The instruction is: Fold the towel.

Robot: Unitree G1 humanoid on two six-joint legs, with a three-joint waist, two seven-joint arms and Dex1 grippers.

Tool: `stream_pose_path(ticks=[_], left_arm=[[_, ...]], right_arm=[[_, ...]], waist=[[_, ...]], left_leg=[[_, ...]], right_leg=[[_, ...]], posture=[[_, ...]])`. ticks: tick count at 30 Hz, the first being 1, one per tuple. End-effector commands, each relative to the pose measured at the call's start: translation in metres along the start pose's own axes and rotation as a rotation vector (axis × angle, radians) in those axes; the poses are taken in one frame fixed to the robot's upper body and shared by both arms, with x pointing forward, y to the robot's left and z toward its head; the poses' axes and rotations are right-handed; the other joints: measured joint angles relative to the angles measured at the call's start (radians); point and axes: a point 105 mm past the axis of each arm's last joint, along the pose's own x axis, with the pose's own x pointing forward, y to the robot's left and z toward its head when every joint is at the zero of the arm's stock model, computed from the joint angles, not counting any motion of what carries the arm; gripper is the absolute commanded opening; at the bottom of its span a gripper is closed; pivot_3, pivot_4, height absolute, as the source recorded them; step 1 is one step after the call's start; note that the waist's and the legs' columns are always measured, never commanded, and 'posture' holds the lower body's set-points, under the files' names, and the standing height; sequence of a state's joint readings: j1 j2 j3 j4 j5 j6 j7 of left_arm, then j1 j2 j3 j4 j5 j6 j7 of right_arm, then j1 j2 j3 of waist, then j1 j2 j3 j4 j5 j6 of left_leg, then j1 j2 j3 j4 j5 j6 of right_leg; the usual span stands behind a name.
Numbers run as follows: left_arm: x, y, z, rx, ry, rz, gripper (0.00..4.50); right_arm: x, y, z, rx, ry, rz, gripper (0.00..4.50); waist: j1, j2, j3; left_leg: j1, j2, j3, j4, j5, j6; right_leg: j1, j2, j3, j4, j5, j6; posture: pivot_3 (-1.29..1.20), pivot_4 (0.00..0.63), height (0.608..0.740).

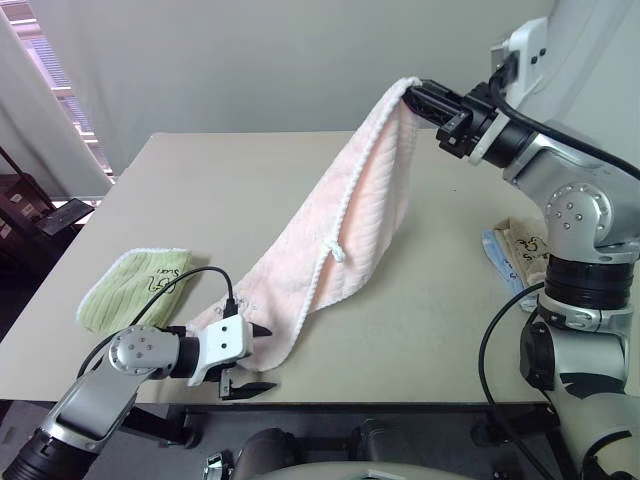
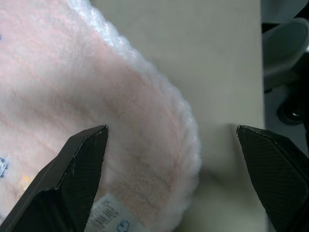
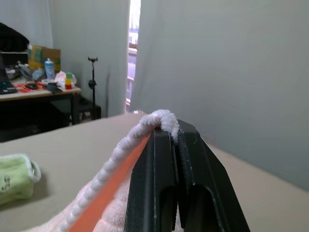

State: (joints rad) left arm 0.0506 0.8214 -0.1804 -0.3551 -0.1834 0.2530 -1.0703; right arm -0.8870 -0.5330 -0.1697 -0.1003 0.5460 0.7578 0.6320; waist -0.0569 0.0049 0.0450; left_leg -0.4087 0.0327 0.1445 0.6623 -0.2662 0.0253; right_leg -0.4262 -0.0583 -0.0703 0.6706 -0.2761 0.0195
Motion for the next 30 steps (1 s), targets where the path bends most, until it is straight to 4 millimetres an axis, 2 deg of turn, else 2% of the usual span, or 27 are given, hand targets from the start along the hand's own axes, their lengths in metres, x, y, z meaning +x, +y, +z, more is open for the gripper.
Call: stream_pose_path(ticks=[1, 5, 9, 12, 18, 21, 22, 23, 27, 30], left_arm=[[0.006, 0.007, 0.007, 0.029, 0.003, 0.011, 4.50], [0.012, 0.012, 0.012, 0.029, 0.003, 0.011, 4.50], [0.020, 0.011, 0.017, 0.028, 0.012, -0.010, 4.50], [0.023, 0.009, 0.019, 0.018, 0.024, -0.035, 3.91], [0.030, 0.013, 0.024, 0.034, 0.043, -0.040, 1.79], [0.006, -0.006, 0.005, 0.029, 0.066, -0.044, 0.71], [0.002, -0.011, 0.002, 0.027, 0.064, -0.046, 0.28], [0.000, -0.013, 0.002, 0.025, 0.059, -0.046, 0.03], [-0.006, -0.015, 0.002, -0.007, 0.031, -0.047, 0.03], [-0.008, -0.010, -0.008, -0.081, -0.014, -0.009, 0.03]], right_arm=[[-0.001, 0.007, 0.027, -0.055, -0.074, 0.013, 0.04], [-0.001, 0.010, 0.034, -0.063, -0.088, 0.019, 0.04], [-0.001, 0.011, 0.025, -0.066, -0.062, 0.022, 0.04], [-0.002, 0.010, 0.022, -0.063, -0.055, 0.016, 0.00], [-0.003, 0.009, 0.022, -0.061, -0.052, 0.009, 0.00], [-0.004, 0.008, 0.019, -0.064, -0.039, -0.001, 0.00], [-0.004, 0.007, 0.017, -0.070, -0.029, -0.005, 0.00], [-0.005, 0.007, 0.016, -0.074, -0.024, -0.007, 0.00], [-0.005, 0.005, 0.013, -0.070, -0.018, -0.017, 0.00], [-0.006, 0.001, 0.009, -0.063, -0.009, -0.033, 0.00]], waist=[[0.002, 0.000, 0.000], [0.007, 0.000, 0.000], [0.013, 0.000, 0.000], [0.013, 0.000, 0.000], [0.013, 0.000, 0.000], [-0.001, -0.001, 0.000], [-0.002, -0.001, 0.000], [-0.001, -0.001, 0.000], [0.004, 0.000, 0.001], [0.008, 0.000, 0.001]], left_leg=[[-0.001, 0.000, 0.000, 0.000, 0.000, 0.000], [-0.001, 0.000, 0.000, 0.000, 0.000, 0.000], [-0.001, 0.000, 0.000, 0.000, 0.001, 0.003], [-0.001, 0.000, 0.000, 0.000, 0.002, 0.003], [-0.001, 0.000, 0.000, 0.000, 0.002, 0.003], [-0.001, 0.000, 0.000, 0.000, 0.002, 0.003], [-0.001, 0.000, 0.000, -0.001, 0.002, 0.003], [-0.001, 0.000, 0.000, -0.001, 0.002, 0.003], [0.000, 0.000, 0.000, -0.002, 0.002, 0.003], [0.000, 0.000, 0.000, 0.000, 0.000, 0.000]], right_leg=[[0.000, 0.000, 0.000, 0.000, 0.000, 0.000], [0.000, 0.000, 0.000, 0.000, 0.000, 0.000], [0.000, 0.000, 0.000, 0.000, 0.000, 0.000], [0.000, 0.000, 0.000, 0.000, 0.000, 0.000], [0.000, 0.001, 0.000, 0.000, 0.000, 0.001], [0.000, 0.001, 0.000, 0.000, 0.000, 0.001], [-0.001, 0.001, 0.000, 0.000, 0.000, 0.001], [0.000, 0.001, 0.000, 0.000, 0.000, 0.001], [-0.001, 0.001, 0.000, 0.000, 0.000, 0.000], [-0.002, 0.001, 0.000, -0.001, 0.000, 0.000]], posture=[[0.00, 0.000, 0.724], [0.00, 0.000, 0.724], [0.00, 0.000, 0.724], [0.00, 0.000, 0.724], [0.00, 0.000, 0.724], [0.00, 0.000, 0.724], [0.00, 0.000, 0.724], [0.00, 0.000, 0.724], [0.00, 0.000, 0.724], [0.00, 0.000, 0.724]])
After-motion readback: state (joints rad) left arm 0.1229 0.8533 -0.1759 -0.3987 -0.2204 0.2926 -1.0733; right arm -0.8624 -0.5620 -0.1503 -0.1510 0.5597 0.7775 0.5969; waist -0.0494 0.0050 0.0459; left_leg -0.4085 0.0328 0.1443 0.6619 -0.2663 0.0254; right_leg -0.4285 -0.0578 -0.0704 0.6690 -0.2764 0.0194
